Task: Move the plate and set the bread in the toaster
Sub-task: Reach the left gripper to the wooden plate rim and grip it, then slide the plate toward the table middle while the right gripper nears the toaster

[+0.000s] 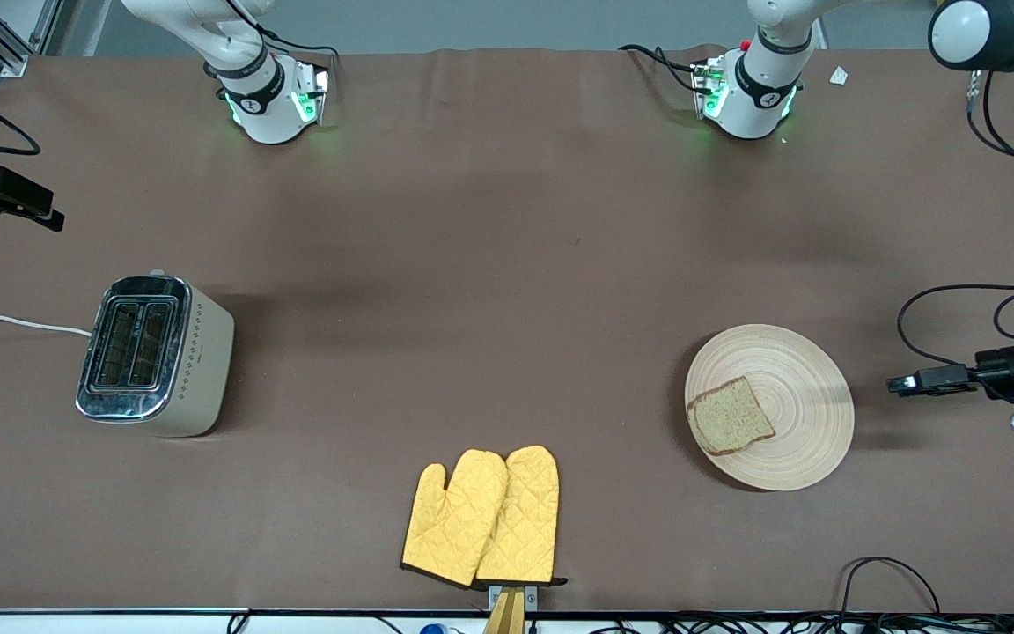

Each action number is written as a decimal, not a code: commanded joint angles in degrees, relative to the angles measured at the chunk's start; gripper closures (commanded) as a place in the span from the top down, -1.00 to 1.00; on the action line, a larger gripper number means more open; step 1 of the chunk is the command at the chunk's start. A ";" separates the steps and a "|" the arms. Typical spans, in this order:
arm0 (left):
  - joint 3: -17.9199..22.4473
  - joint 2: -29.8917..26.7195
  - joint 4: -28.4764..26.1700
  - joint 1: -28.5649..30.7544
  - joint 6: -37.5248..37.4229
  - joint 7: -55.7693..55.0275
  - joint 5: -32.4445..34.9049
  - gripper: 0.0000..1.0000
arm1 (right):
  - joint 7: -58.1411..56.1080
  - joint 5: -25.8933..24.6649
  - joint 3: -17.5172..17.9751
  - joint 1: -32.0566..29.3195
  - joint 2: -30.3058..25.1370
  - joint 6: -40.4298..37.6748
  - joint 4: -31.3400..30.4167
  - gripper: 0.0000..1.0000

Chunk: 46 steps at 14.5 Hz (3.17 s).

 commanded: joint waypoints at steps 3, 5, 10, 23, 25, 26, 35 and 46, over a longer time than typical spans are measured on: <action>-0.78 3.53 1.70 -0.47 2.70 1.91 -1.60 0.47 | -0.22 -0.01 0.74 -1.06 -0.83 0.00 -0.76 1.00; -1.39 4.76 1.78 -0.47 3.40 1.91 -2.73 0.42 | -0.22 -0.01 0.74 -0.80 -0.83 -0.08 -0.84 1.00; -1.74 7.04 1.78 -0.82 3.40 5.94 -4.76 0.19 | -0.13 -0.01 0.74 -0.71 -0.83 -0.08 -0.75 1.00; -2.27 8.72 1.78 -0.65 3.23 9.47 -8.44 -0.98 | -0.05 0.25 0.92 -0.62 0.05 0.44 -0.75 1.00; -2.44 8.11 1.78 -0.82 3.14 9.30 -8.37 -0.98 | -0.05 0.78 1.01 -0.19 0.74 0.62 -1.10 1.00; -2.97 7.76 1.78 -0.73 2.36 9.38 -8.19 -0.99 | 0.04 0.78 1.01 1.47 1.36 0.79 -1.11 1.00; -10.88 5.83 1.78 -9.15 -1.87 5.36 -8.54 -1.00 | 2.06 6.48 1.01 4.12 6.37 14.93 -8.92 1.00; -14.66 6.52 -0.76 -33.50 22.02 1.39 -22.76 -1.00 | 6.88 6.93 1.01 8.24 9.09 28.47 -16.14 1.00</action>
